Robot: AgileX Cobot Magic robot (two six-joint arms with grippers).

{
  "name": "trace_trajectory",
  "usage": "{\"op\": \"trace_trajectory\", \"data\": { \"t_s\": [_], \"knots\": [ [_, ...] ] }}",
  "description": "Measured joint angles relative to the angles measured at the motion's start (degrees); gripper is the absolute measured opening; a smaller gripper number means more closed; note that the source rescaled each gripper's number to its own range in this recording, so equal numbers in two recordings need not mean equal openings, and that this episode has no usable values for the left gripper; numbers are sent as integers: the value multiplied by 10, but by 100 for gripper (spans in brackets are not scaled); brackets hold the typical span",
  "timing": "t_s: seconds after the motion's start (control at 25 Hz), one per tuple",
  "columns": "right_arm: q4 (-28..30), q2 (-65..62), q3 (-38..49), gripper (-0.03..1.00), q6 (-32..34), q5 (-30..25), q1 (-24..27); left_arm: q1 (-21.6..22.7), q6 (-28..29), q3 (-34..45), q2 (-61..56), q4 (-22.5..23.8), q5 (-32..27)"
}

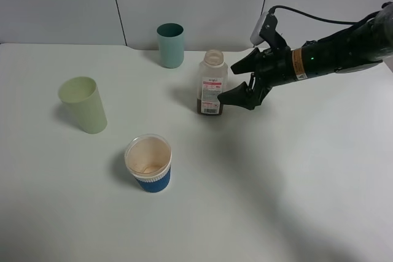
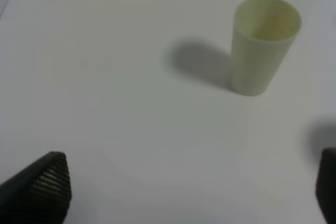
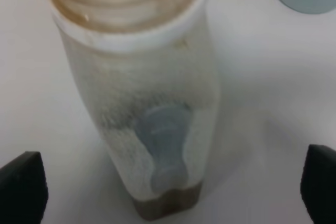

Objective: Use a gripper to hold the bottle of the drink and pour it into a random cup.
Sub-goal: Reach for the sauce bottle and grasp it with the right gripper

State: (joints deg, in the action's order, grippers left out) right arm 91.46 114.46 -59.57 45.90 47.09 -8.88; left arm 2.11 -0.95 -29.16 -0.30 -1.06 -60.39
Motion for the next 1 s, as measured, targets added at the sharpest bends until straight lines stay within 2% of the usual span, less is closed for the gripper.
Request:
{"op": "trace_trajectory", "data": {
  "t_s": [0.2, 0.52, 0.72, 1.0],
  "knots": [
    [27, 0, -29, 96, 22, -38, -30, 0, 0, 0, 0, 0, 0],
    [31, 34, -43, 96, 0, -38, -41, 0, 0, 0, 0, 0, 0],
    [13, 82, -48, 96, -56, -26, -41, 0, 0, 0, 0, 0, 0],
    [0, 145, -119, 96, -69, 27, -41, 0, 0, 0, 0, 0, 0]
  ]
}}
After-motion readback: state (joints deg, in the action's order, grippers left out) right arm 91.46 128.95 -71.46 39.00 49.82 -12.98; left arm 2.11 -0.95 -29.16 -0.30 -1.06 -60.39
